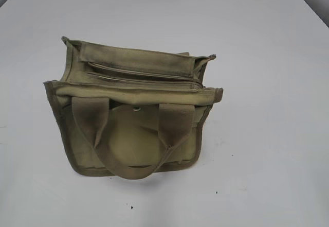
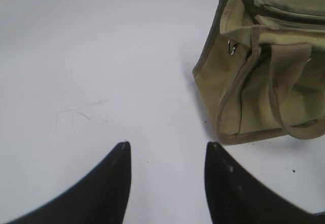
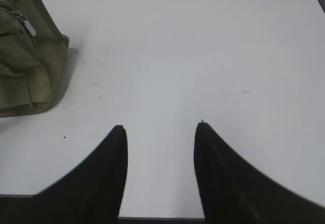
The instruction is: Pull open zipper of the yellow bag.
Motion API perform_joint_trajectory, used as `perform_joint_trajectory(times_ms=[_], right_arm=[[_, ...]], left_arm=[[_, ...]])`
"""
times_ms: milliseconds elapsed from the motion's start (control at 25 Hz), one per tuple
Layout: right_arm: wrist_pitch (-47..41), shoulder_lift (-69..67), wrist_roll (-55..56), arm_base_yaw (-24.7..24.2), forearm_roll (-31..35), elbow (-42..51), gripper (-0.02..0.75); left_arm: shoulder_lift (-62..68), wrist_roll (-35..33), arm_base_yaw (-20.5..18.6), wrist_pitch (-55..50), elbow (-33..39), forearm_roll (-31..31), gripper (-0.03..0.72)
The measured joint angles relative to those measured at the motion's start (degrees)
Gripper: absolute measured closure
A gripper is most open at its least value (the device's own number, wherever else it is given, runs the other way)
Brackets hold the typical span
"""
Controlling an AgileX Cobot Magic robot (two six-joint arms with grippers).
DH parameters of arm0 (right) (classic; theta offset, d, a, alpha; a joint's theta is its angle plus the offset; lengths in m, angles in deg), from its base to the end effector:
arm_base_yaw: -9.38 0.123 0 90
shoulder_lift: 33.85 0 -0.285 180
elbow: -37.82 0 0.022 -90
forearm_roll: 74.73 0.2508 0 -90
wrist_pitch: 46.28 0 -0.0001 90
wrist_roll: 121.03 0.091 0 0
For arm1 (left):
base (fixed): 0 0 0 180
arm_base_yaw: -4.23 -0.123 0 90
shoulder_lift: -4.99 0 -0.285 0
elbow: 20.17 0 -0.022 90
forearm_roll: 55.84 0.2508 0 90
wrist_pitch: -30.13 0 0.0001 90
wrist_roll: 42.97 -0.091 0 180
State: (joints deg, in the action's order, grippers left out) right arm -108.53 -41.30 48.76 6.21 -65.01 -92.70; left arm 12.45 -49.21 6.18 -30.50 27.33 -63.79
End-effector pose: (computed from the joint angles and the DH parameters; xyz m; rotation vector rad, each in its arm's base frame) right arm -0.0049 0.0139 0.2718 -0.1364 2.0640 0.0609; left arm -0.0087 -0.0107 0.2832 0.1518 2.0060 -0.1175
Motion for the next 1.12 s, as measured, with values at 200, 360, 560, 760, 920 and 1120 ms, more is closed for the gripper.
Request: perform_joint_trajectory(times_ms=[200, 360, 560, 760, 920, 1120], right_arm=[[0.11, 0.0, -0.06, 2.73, 0.22, 0.0, 0.395], [0.16, 0.0, -0.06, 3.06, 0.26, 0.0, 0.395], [0.16, 0.0, -0.06, 3.17, 0.26, 0.0, 0.395], [0.18, 0.0, -0.06, 3.17, 0.26, 0.0, 0.395], [0.18, 0.0, -0.06, 3.17, 0.26, 0.0, 0.395], [0.18, 0.0, -0.06, 3.17, 0.28, 0.0, 0.395]], left_arm=[[0.0, 0.0, 0.0, 0.0, 0.0, -0.04, 0.323], [0.0, 0.0, 0.0, 0.0, 0.0, -0.04, 0.324], [0.0, 0.0, 0.0, 0.0, 0.0, -0.04, 0.324], [0.0, 0.0, 0.0, 0.0, 0.0, -0.04, 0.324], [0.0, 0.0, 0.31, 0.0, 0.0, -0.04, 0.324], [0.0, 0.0, 0.81, 0.0, 0.0, -0.04, 0.324]])
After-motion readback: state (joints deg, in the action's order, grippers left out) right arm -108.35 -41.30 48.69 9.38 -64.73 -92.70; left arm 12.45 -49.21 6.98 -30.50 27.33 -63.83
